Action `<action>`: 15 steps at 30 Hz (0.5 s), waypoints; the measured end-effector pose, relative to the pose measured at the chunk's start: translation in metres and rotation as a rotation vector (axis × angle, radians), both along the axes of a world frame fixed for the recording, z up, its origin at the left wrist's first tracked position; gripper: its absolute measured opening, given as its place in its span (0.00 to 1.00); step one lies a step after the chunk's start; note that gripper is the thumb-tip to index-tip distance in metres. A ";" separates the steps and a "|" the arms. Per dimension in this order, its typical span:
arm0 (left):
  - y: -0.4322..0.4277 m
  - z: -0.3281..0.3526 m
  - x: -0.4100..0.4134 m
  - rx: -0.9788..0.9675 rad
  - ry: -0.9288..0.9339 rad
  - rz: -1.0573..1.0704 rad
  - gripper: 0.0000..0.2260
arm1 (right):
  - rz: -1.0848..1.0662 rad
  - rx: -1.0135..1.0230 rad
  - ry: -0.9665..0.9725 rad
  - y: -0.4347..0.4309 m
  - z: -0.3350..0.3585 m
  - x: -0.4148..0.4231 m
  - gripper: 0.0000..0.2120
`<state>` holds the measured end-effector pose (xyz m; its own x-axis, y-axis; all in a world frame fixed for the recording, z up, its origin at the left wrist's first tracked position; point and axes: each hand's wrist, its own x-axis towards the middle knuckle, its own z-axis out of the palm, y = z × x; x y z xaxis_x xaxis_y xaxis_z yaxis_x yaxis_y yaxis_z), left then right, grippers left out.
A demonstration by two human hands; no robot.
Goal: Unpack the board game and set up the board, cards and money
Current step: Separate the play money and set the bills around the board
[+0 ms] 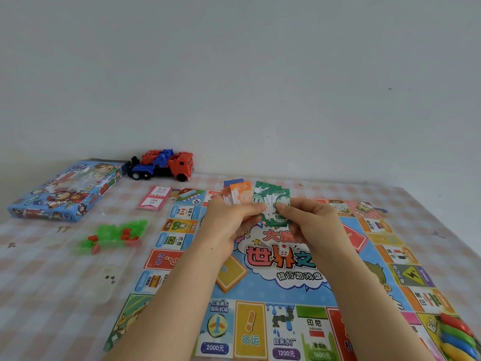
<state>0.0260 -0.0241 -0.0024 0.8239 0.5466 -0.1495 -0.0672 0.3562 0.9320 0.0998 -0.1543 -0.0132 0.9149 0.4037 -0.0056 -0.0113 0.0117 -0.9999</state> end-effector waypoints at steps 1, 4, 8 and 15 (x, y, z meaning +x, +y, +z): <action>0.000 0.000 0.000 -0.011 -0.007 -0.005 0.08 | -0.006 0.001 0.001 0.000 0.000 0.000 0.05; 0.000 0.002 0.002 -0.038 -0.031 -0.005 0.06 | -0.034 0.007 0.009 -0.001 -0.001 0.002 0.04; -0.001 -0.001 0.002 0.025 -0.002 0.011 0.13 | -0.011 0.000 0.014 0.000 0.000 0.002 0.06; -0.001 -0.001 0.002 0.035 0.004 0.002 0.09 | 0.015 -0.022 0.024 -0.001 0.000 0.002 0.09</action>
